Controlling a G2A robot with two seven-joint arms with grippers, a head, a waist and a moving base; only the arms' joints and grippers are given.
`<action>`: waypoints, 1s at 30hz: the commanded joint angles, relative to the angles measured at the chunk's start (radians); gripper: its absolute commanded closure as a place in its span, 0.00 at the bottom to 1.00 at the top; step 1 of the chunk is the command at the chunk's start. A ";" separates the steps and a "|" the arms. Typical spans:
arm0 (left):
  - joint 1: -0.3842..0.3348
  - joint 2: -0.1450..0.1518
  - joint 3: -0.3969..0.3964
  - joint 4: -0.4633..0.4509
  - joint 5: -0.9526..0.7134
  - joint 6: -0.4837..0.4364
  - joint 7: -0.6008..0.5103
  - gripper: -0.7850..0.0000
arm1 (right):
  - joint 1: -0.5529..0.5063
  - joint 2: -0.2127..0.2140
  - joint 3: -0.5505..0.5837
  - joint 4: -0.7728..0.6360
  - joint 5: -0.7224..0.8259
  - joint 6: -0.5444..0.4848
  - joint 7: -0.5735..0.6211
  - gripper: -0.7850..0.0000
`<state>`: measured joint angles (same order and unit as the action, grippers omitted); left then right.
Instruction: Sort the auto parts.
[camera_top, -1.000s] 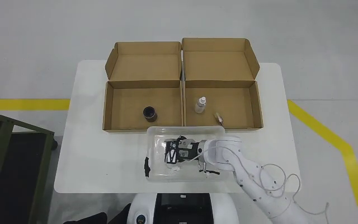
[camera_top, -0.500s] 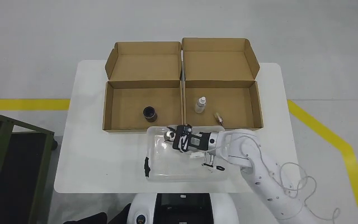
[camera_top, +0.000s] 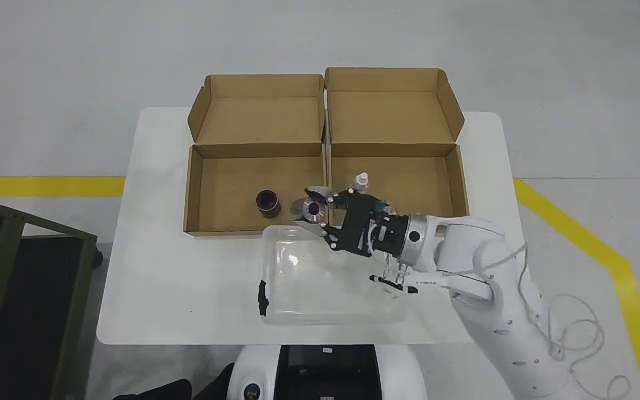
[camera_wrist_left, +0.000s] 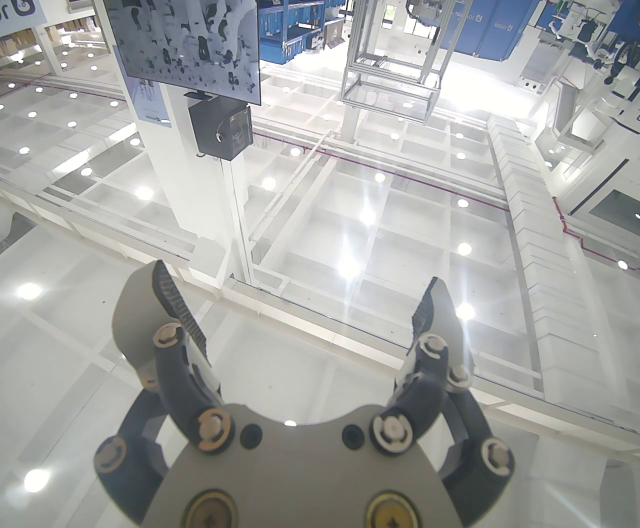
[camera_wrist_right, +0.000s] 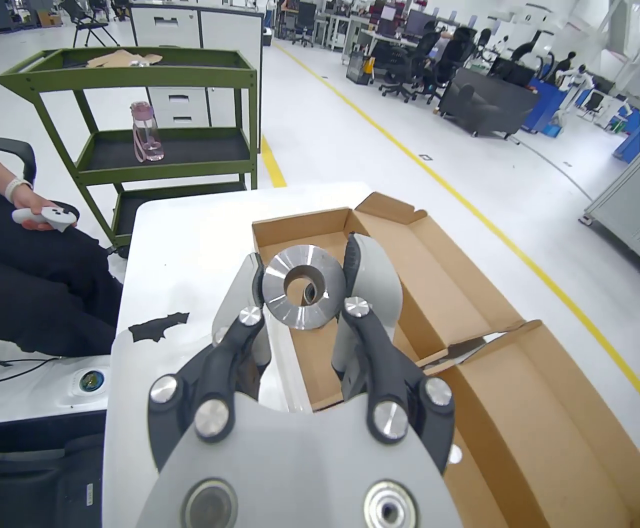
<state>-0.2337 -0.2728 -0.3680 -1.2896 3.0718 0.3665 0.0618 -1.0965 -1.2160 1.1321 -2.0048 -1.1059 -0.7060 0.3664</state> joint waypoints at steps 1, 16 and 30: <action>0.000 0.000 0.000 0.000 0.000 0.000 0.000 0.00 | 0.000 0.000 0.008 -0.007 0.007 0.007 -0.024 1.00; 0.000 0.000 0.000 0.000 0.000 0.000 0.000 0.00 | 0.005 0.000 0.035 -0.018 -0.015 0.044 -0.207 1.00; 0.000 0.000 0.000 0.000 0.000 0.000 0.000 0.00 | 0.046 -0.006 -0.027 0.049 -0.051 0.043 -0.218 1.00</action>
<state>-0.2337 -0.2728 -0.3680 -1.2896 3.0718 0.3665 0.0618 -1.0563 -1.2211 1.1153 -1.9657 -1.1589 -0.6631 0.1435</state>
